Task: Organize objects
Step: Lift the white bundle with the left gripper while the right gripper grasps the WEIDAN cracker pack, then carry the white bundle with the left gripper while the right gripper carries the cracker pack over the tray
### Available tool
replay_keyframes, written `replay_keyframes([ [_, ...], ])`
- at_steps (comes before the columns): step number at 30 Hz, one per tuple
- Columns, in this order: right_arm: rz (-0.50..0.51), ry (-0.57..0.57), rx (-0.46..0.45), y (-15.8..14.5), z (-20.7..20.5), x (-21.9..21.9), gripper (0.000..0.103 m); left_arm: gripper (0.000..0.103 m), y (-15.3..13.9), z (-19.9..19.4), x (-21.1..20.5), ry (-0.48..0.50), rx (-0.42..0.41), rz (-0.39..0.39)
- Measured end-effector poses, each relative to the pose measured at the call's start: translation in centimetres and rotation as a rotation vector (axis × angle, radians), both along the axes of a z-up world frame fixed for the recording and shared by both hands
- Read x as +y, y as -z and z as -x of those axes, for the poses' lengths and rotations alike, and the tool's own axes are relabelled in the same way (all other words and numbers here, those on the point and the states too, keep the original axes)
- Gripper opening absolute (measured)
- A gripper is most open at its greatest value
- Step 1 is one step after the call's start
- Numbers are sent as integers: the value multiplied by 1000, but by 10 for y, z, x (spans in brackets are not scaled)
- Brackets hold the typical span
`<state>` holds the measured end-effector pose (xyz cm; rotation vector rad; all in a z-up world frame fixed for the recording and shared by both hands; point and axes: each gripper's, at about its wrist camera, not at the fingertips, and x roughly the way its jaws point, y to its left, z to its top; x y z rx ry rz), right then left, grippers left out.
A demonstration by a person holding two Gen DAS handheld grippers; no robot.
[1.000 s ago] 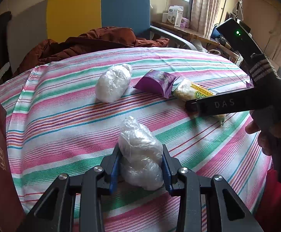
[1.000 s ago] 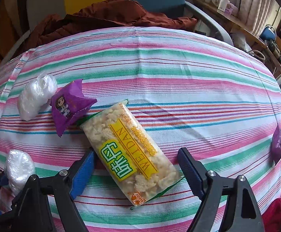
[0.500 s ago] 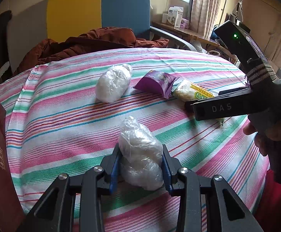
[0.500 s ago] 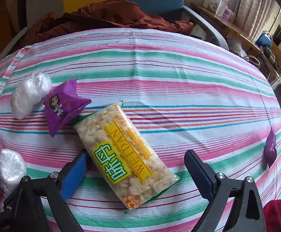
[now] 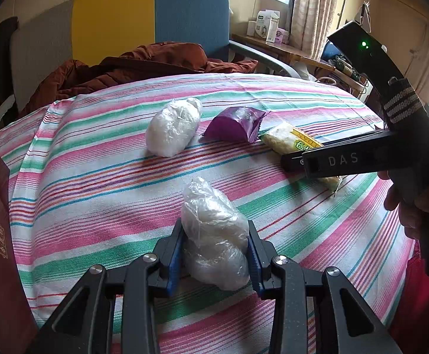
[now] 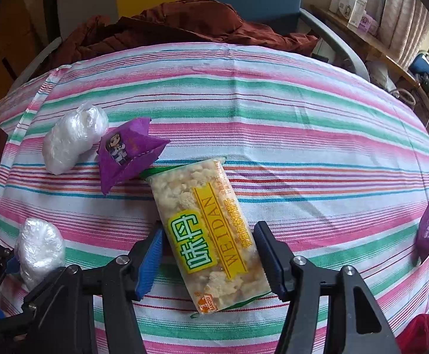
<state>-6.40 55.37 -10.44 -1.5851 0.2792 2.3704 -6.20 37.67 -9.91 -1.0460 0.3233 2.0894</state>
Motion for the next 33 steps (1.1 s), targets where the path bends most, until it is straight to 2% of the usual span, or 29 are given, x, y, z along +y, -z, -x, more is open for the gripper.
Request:
replay_keyframes([
  [12, 27, 22, 5, 2, -3, 7, 64, 39, 0, -1, 0, 0, 6, 4],
  [14, 6, 8, 0, 2, -2, 5, 64, 39, 0, -1, 1, 0, 8, 5],
  [16, -16, -3, -8, 1, -1, 2, 62, 39, 0, -1, 1, 0, 10, 7],
  [18, -11, 1, -6, -1, -2, 3, 54, 39, 0, -1, 3, 0, 15, 10],
  [21, -2, 25, -1, -4, -4, 7, 49, 39, 0, -3, 3, 0, 23, 16],
  [27, 3, 107, 31, -10, -9, 26, 48, 35, -2, -7, 6, 3, 47, 52],
  [30, 6, 116, 29, -8, -11, 29, 48, 34, -6, -15, 1, 13, 57, 80],
  [33, 12, 105, 23, -6, -11, 26, 48, 34, -13, -25, -10, 11, 46, 74],
])
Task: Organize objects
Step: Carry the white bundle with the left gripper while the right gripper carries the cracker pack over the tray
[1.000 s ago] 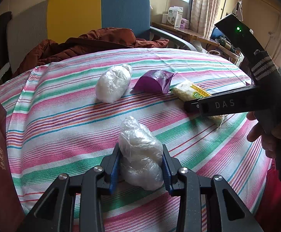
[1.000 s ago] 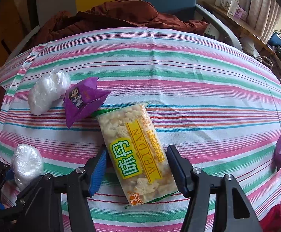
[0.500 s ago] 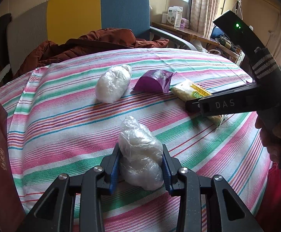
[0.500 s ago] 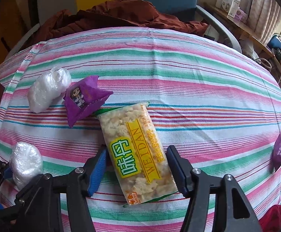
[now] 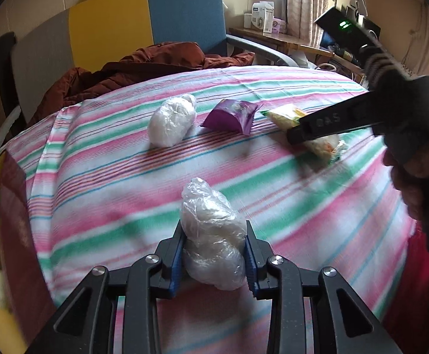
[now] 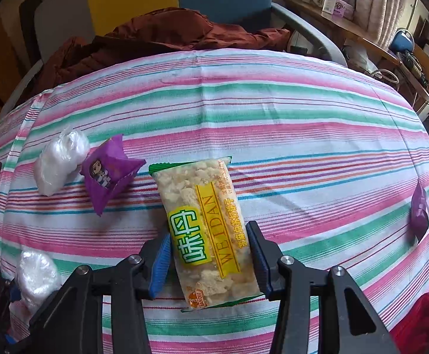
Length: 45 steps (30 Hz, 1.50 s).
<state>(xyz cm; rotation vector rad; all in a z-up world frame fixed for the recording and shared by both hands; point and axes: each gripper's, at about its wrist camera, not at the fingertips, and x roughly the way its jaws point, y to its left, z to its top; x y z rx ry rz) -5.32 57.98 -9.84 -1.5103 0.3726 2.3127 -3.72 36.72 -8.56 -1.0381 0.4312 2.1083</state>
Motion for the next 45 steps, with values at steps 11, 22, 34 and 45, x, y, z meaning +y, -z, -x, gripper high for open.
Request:
replay_keyframes([
  [11, -13, 77, 64, -14, -16, 10, 48, 35, -70, -30, -63, -67, 121, -89],
  [22, 44, 100, 173, -41, -34, -16, 48, 35, -99, -32, -133, -185, 164, -129],
  [34, 40, -16, 236, -83, -36, -80, 48, 35, -97, -28, -180, -263, 139, -170],
  [45, 145, -235, 299, -105, -30, -186, 48, 35, -93, -24, -226, -333, 91, -223],
])
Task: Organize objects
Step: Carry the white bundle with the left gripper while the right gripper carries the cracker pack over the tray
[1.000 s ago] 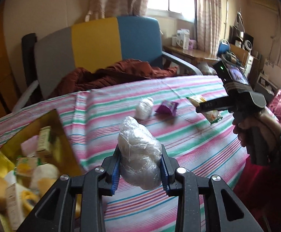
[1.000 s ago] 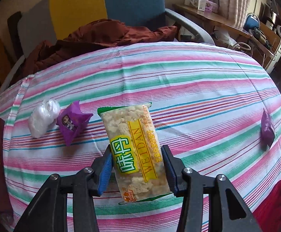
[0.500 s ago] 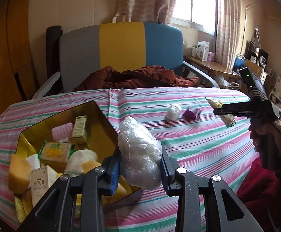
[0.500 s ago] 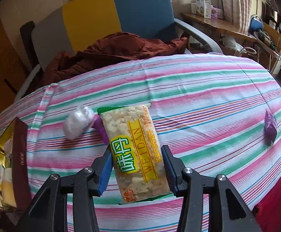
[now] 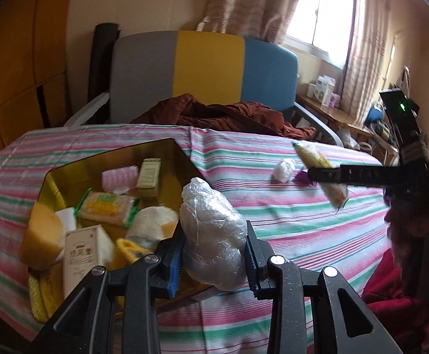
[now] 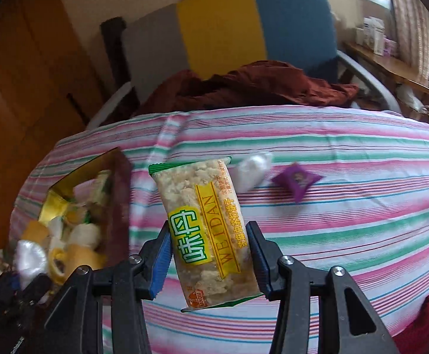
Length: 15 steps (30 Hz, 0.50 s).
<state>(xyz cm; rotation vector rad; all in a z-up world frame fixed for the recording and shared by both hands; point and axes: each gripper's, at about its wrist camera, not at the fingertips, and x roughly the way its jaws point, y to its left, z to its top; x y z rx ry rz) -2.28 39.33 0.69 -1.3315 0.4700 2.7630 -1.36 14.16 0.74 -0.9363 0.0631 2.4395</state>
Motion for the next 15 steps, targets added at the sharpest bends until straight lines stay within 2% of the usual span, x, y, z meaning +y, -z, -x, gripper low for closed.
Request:
replay_keyframes([
  [9, 47, -211, 7, 3, 14, -87, 48, 35, -9, 6, -101, -166, -29, -111],
  [15, 46, -273, -3, 7, 29, -115, 48, 35, -9, 9, -149, -250, -33, -136],
])
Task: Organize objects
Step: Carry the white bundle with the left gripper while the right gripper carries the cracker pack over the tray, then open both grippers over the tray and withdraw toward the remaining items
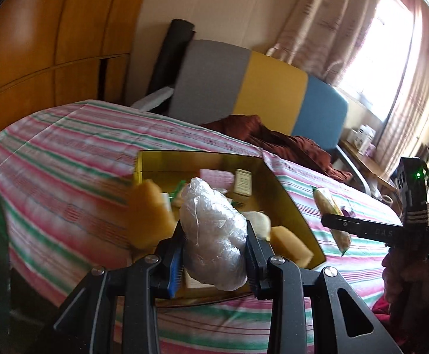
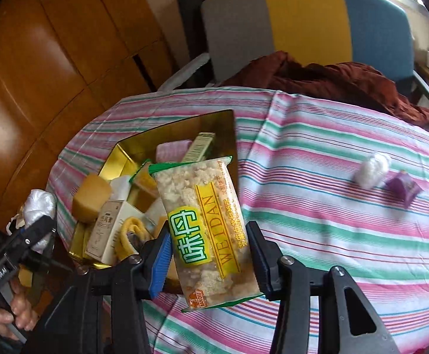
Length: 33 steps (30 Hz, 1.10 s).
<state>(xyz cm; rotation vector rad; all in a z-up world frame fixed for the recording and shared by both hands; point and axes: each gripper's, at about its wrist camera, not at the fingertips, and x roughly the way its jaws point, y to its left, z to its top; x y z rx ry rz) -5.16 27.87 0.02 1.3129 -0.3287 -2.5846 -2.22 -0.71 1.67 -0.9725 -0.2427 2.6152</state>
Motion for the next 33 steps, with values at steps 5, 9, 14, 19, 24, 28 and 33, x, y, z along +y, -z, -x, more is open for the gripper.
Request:
replay_keyframes([
  [5, -21, -34, -2, -1, 9, -14, 48, 35, 4, 3, -9, 3, -23, -41],
  [9, -37, -64, -1, -3, 15, -25, 48, 35, 3, 10, -1, 32, -23, -60],
  [14, -56, -100, 1, -5, 25, -37, 48, 35, 2, 23, 7, 49, -36, -72],
  [19, -66, -127, 2, -6, 42, -46, 48, 35, 1, 40, 17, 57, -62, -107],
  [24, -97, -224, 10, -10, 62, -64, 49, 35, 1, 49, 24, 62, -65, -110],
  [28, -135, -280, 24, -11, 83, -80, 49, 36, 7, 63, 26, 36, -80, -101],
  [33, -156, -270, 22, -3, 105, -89, 50, 37, 13, 92, 31, 3, -109, -134],
])
